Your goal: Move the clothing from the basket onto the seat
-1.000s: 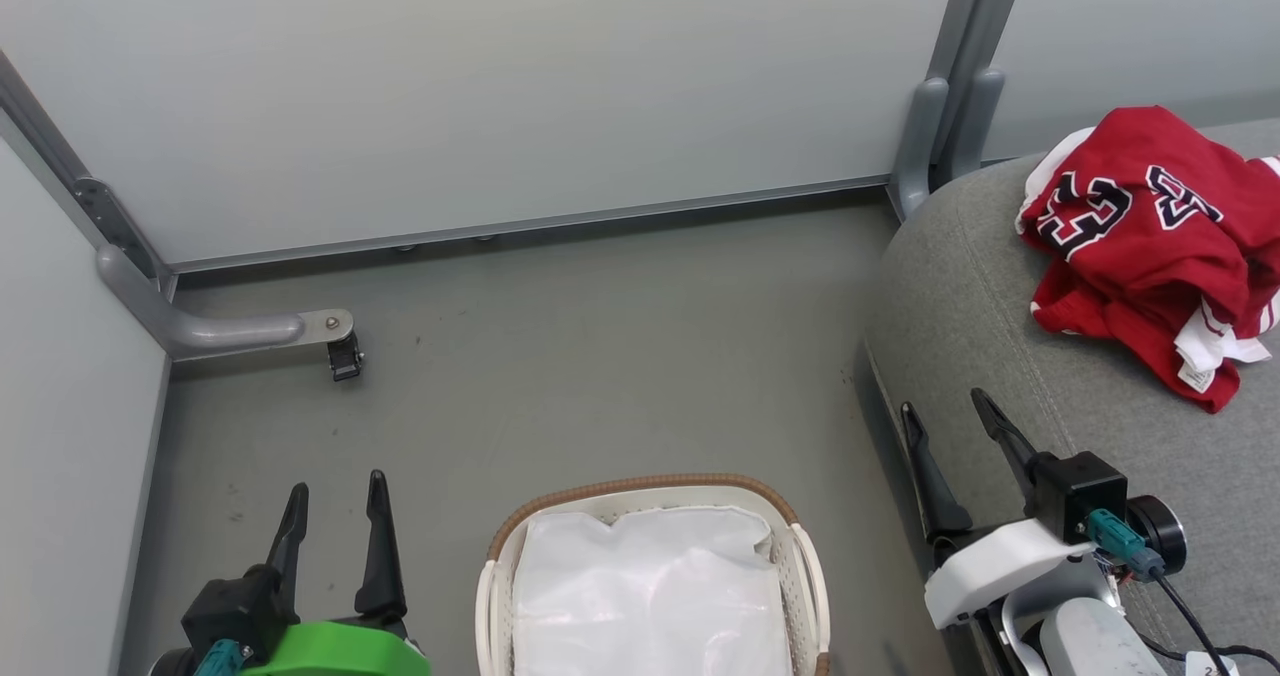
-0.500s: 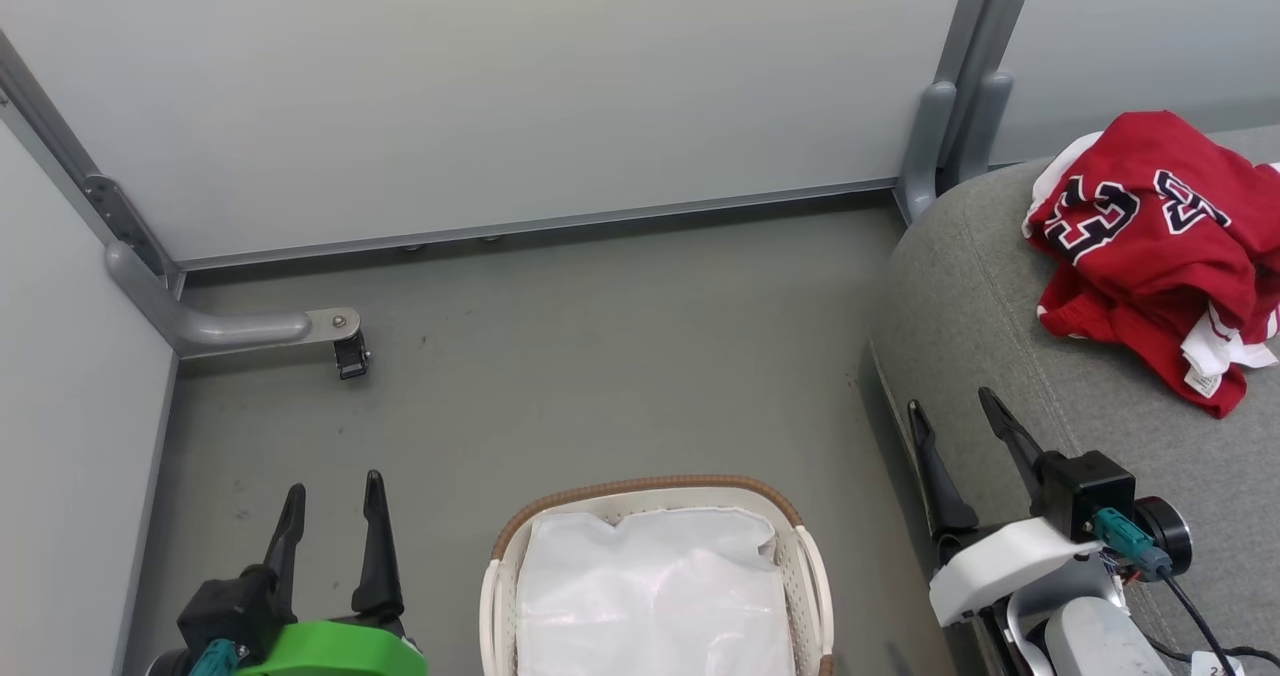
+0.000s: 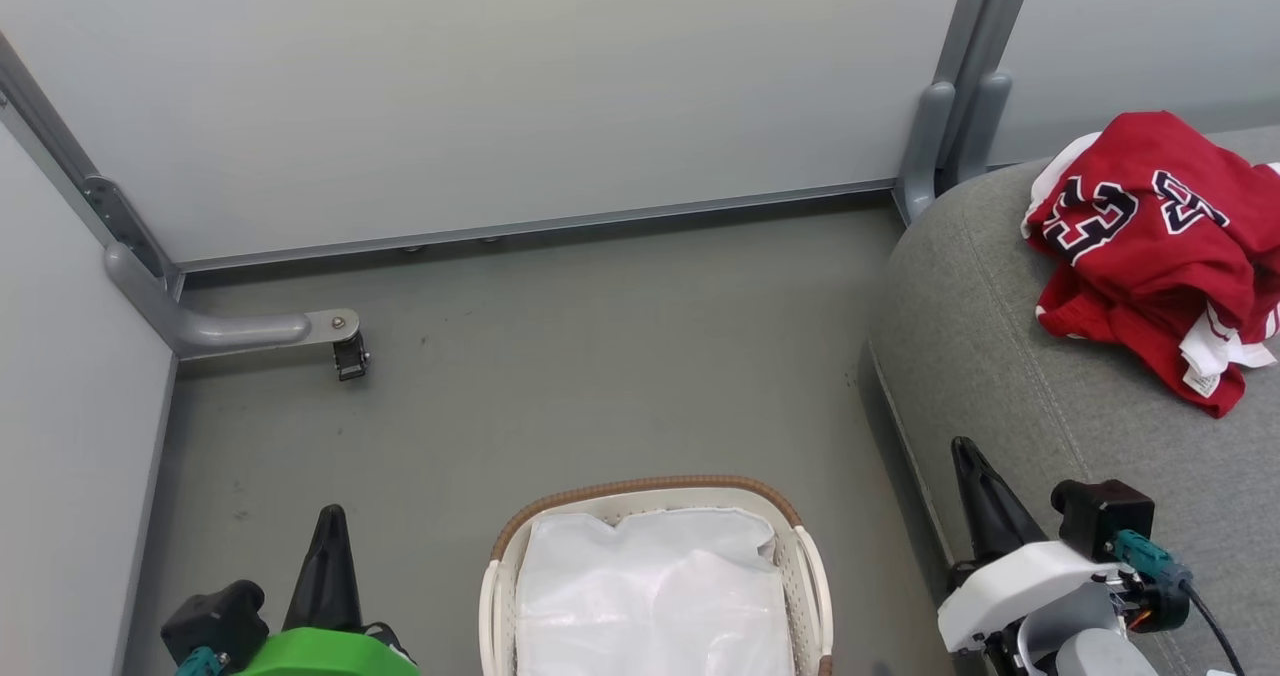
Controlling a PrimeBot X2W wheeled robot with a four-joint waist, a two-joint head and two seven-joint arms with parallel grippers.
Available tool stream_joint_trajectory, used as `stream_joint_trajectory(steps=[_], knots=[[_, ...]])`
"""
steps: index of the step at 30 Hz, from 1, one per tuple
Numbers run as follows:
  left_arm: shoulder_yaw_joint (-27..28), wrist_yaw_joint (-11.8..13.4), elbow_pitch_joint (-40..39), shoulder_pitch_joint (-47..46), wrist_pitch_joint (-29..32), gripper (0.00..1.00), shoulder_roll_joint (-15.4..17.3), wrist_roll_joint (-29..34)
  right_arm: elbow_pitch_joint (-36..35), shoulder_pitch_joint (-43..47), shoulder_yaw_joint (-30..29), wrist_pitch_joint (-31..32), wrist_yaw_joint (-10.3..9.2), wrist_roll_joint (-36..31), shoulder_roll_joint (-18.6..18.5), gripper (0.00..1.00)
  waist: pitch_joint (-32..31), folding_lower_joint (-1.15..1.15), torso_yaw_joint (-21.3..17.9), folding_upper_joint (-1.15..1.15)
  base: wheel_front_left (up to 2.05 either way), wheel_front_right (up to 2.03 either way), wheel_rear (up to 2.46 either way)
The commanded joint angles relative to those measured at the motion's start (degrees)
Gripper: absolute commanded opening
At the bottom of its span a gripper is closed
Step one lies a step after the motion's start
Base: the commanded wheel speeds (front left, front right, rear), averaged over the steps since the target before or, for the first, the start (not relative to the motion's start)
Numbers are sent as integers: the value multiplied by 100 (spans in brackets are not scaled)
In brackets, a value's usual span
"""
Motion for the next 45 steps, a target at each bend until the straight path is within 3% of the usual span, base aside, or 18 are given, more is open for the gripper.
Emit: stream_joint_trajectory(steps=[1,22,45], knots=[[66,-41,-93,-108,55,0,8,-254,-116,-85,-58,58,-1,290,-16,0,-1,0,-4,0,0,0,0],[317,-145,-137,-318,573,0,15,-2051,-256,-83,-330,571,-2,2315,-30,0,-22,0,-45,0,0,0,0],[537,-238,-169,-500,1024,0,22,-3604,-371,-86,-567,1017,-3,4064,-43,0,-44,0,-90,0,0,0,0]])
